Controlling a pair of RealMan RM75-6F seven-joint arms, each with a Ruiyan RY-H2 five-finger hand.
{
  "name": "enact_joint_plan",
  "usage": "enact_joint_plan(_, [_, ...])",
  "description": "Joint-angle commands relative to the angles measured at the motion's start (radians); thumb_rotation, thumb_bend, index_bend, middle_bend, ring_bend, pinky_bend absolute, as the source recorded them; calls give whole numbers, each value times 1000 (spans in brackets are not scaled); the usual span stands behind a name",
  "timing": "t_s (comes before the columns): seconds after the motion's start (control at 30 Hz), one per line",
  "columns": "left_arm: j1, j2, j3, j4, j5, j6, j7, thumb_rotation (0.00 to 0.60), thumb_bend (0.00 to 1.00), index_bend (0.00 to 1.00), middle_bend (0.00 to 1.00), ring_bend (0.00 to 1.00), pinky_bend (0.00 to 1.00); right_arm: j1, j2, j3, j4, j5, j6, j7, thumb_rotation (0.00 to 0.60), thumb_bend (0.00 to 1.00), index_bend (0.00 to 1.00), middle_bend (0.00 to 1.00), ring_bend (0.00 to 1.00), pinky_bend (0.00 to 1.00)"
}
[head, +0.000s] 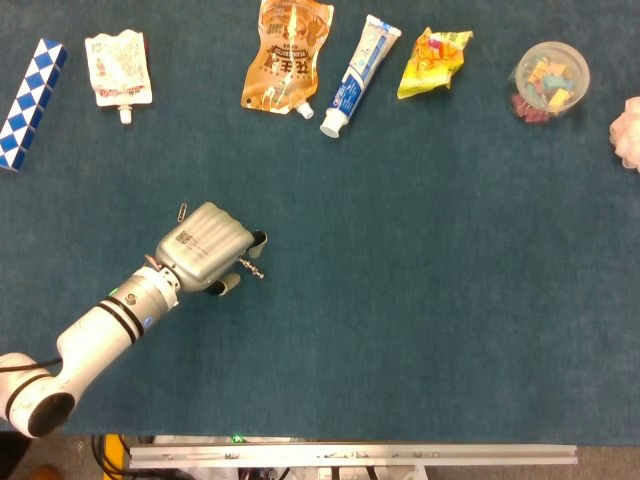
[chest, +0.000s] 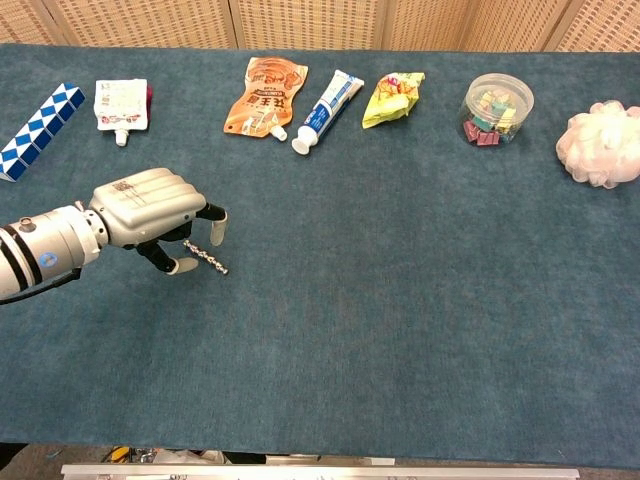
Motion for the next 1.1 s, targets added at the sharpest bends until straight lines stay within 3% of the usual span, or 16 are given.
enact_joint_plan(0.03, [-5,-24,-6,13,-50,-21,50,600,281,422,1000,1000,981,-2,1,0,3,0,1,4,600,289,400,404,326,303])
enact_joint_plan(1.1, [-12,-120,-14,76,-163,-34,140,600,300,468,1000,1000,991,-14,-2,0,20,9,1,25,600,289,400,405,330,303])
